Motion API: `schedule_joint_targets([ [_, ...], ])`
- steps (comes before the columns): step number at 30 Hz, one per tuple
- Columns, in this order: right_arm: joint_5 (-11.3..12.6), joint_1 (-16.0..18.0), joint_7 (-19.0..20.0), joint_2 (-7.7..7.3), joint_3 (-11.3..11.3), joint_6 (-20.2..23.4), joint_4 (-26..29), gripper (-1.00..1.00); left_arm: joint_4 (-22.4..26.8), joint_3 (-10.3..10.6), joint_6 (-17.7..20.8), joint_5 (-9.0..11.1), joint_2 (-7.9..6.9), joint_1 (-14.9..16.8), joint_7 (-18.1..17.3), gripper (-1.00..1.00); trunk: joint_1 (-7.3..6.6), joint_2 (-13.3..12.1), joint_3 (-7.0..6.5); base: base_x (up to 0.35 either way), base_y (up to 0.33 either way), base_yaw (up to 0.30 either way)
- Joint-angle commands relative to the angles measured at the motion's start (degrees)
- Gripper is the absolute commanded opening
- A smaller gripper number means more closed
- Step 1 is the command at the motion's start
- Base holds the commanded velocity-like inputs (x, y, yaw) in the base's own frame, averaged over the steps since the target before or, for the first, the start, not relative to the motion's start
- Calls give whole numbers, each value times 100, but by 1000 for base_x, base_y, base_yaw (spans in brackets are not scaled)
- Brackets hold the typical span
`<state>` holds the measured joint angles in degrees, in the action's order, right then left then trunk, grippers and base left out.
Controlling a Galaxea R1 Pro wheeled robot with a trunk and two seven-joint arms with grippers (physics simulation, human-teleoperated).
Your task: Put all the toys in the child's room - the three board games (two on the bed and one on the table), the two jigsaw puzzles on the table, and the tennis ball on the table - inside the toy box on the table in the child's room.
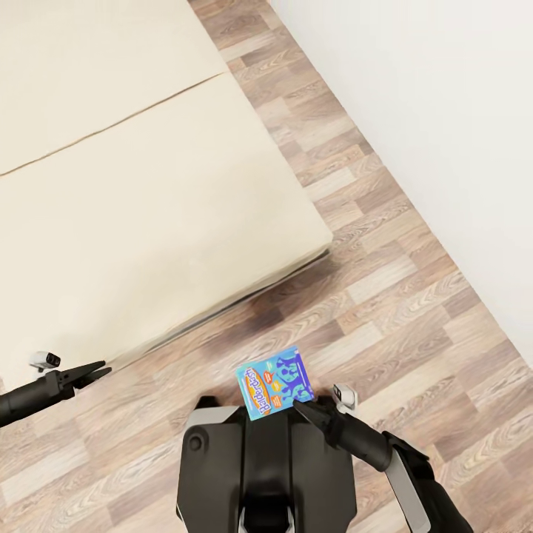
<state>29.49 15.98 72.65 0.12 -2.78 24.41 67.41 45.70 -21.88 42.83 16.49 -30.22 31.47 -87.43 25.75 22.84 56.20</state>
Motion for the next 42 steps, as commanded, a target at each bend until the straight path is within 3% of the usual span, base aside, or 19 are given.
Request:
schedule_joint_targets([
  [1,18,1,13,3,-4,55,0,-100,0,-1,60,0,-1,0,-20,100,4,8,-4,0,0,-150],
  [30,27,-65,101,-3,-217,78,7,-100,0,1,24,-6,8,0,-5,100,4,8,-262,0,0,-150],
  [42,39,-137,152,-80,-223,81,9,-100,0,23,24,-6,13,-2,4,100,4,8,-369,0,0,-150],
])
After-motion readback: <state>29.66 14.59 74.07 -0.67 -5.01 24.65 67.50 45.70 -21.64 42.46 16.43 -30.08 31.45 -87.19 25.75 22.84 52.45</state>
